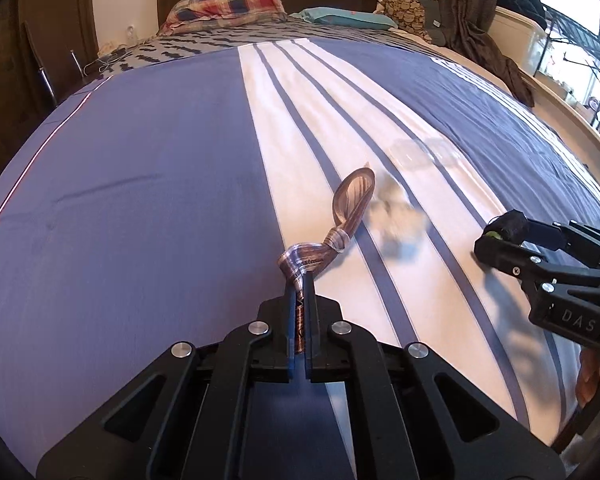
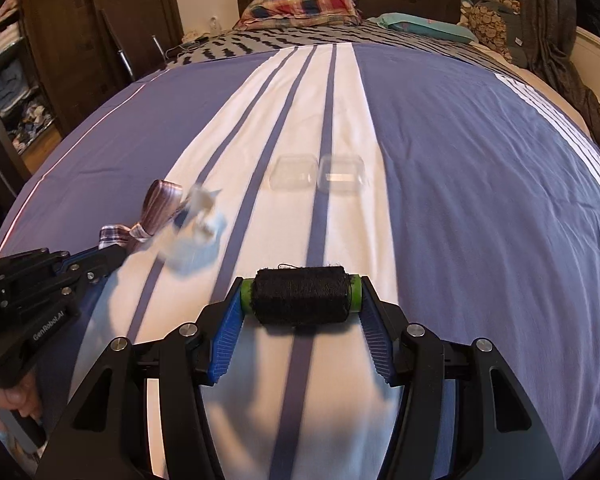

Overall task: Collect trash
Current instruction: 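Carry the ribbon and spool down over the black bin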

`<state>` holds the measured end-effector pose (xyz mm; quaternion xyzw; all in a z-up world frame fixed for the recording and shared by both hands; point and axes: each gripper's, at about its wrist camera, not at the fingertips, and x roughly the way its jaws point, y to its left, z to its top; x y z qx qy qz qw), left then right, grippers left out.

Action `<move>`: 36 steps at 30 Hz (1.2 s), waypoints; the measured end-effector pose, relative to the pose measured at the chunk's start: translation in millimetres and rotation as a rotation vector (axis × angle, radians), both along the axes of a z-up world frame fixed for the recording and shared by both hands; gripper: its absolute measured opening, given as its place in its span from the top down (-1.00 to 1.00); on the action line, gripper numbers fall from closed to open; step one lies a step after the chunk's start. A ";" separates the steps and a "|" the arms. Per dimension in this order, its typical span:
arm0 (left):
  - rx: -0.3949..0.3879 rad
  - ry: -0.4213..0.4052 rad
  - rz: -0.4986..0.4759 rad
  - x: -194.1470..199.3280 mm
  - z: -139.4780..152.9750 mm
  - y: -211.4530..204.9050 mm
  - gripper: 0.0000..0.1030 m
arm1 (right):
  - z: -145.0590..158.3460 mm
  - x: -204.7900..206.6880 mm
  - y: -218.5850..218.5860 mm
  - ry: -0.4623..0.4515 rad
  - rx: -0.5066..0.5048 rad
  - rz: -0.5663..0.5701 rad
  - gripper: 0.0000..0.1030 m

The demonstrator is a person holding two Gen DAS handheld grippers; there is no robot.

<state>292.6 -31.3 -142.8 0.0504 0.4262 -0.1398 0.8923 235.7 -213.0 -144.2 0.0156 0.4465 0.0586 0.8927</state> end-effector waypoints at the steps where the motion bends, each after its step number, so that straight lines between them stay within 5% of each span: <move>1: 0.005 -0.003 0.002 -13.9 0.7 1.4 0.97 | 0.2 -8.0 -0.4 -0.004 -0.004 0.002 -0.09; 14: -0.051 -0.078 0.024 -160.2 13.8 18.6 0.98 | 19.2 -144.0 -14.2 -0.075 0.049 0.003 -0.09; 19: -0.127 -0.078 0.004 -220.7 5.4 18.1 0.97 | 14.0 -194.4 -22.3 -0.078 0.074 -0.009 -0.09; 27: -0.110 0.024 -0.051 -272.8 -37.3 -2.2 0.97 | -24.3 -241.3 -21.6 0.007 0.095 0.003 -0.09; 36: -0.054 0.209 -0.073 -289.5 -107.8 -17.2 0.97 | -84.7 -258.0 -19.7 0.155 0.098 0.008 -0.09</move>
